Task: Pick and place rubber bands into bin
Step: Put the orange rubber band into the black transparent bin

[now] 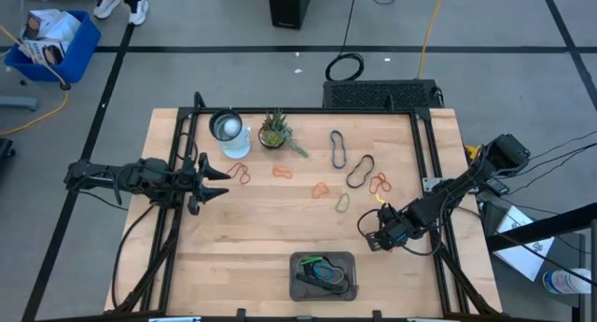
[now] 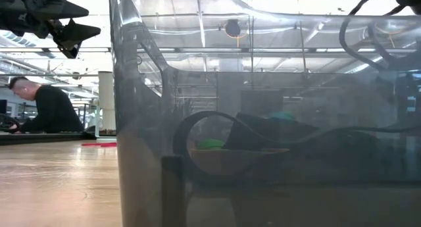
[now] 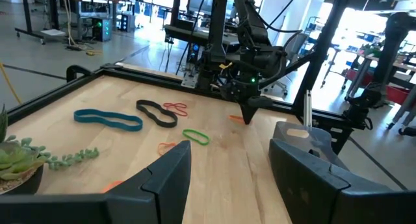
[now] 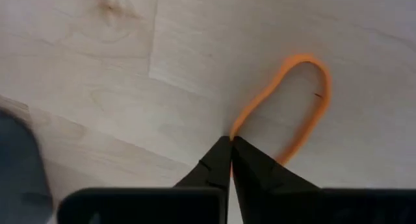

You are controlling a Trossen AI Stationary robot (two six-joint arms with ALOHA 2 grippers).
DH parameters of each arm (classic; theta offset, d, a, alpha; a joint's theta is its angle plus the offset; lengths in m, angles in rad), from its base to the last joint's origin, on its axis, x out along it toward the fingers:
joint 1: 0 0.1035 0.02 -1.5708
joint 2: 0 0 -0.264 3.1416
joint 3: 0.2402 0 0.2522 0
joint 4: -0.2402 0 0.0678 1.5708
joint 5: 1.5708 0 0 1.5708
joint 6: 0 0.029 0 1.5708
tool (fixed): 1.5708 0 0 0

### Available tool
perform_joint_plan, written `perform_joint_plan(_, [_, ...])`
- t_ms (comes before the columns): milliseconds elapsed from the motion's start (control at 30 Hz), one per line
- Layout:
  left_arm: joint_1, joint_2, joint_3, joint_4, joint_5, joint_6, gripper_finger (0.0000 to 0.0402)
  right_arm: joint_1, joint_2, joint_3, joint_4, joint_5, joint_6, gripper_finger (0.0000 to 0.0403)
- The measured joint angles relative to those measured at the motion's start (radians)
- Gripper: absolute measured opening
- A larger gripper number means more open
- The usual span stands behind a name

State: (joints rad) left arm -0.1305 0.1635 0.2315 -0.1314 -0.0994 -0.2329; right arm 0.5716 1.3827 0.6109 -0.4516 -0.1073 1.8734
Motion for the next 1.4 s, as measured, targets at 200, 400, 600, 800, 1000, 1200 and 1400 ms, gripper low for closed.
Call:
perform_joint_plan(200, [0.000, 0.000, 0.000, 0.000, 0.000, 0.001, 0.0214, -0.004, -0.071, -0.004, 0.164, 0.142, -0.103, 0.0002])
perform_joint_plan(400, [0.000, 0.000, 0.000, 0.001, 0.000, 0.002, 0.0214, -0.003, -0.242, -0.003, 0.428, 0.559, -0.386, 0.0001])
perform_joint_plan(600, [0.000, 0.000, 0.000, 0.003, 0.000, 0.002, 0.0214, -0.003, -0.353, -0.001, 1.038, 0.699, -1.042, 0.0001])
perform_joint_plan(800, [0.000, 0.000, 0.000, 0.009, -0.001, 0.001, 0.0214, -0.003, -0.376, 0.095, 1.214, 0.507, -1.546, 0.0000])
perform_joint_plan(1000, [0.000, 0.000, 0.000, 0.009, -0.002, -0.014, 0.0214, -0.036, -0.292, 0.422, 0.591, 0.497, -1.624, 0.0000])
perform_joint_plan(1200, [0.000, 0.000, 0.000, 0.008, -0.002, -0.016, 0.0214, -0.054, -0.098, 0.650, 0.400, 0.310, -1.790, 0.0000])
perform_joint_plan(1400, [0.000, 0.000, 0.000, -0.002, -0.002, -0.016, 0.0214, -0.055, 0.070, 0.688, 0.302, 0.261, -1.783, 0.0000])
